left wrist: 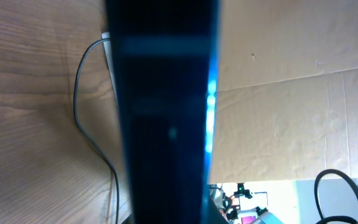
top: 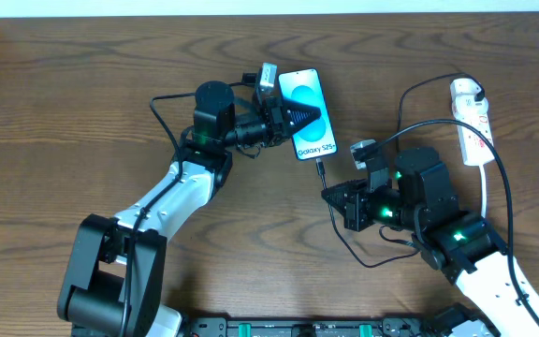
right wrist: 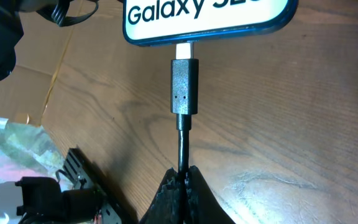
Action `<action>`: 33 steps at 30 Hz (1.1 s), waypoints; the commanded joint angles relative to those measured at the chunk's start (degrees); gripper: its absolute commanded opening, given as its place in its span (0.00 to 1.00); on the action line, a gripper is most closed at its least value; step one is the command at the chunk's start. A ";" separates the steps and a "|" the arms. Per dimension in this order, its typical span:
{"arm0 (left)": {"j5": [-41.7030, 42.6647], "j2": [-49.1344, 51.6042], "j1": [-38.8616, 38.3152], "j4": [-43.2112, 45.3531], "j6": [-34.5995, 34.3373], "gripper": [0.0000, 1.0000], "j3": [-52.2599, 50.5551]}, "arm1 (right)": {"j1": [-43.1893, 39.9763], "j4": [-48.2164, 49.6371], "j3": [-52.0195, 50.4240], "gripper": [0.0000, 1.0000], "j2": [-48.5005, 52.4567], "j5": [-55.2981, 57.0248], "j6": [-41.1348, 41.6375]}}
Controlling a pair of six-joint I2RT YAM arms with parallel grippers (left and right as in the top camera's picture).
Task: Plug charger to phone and switch on socket
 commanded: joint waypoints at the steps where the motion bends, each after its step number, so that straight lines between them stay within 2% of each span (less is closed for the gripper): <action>1: 0.13 -0.22 -0.07 0.92 -0.44 0.07 -0.09 | -0.13 -0.42 -0.04 0.01 -0.55 -1.07 0.50; 33: 0.20 -0.22 -0.09 0.90 -0.94 0.08 -0.09 | -0.15 -0.13 -0.04 0.01 -0.55 0.66 0.70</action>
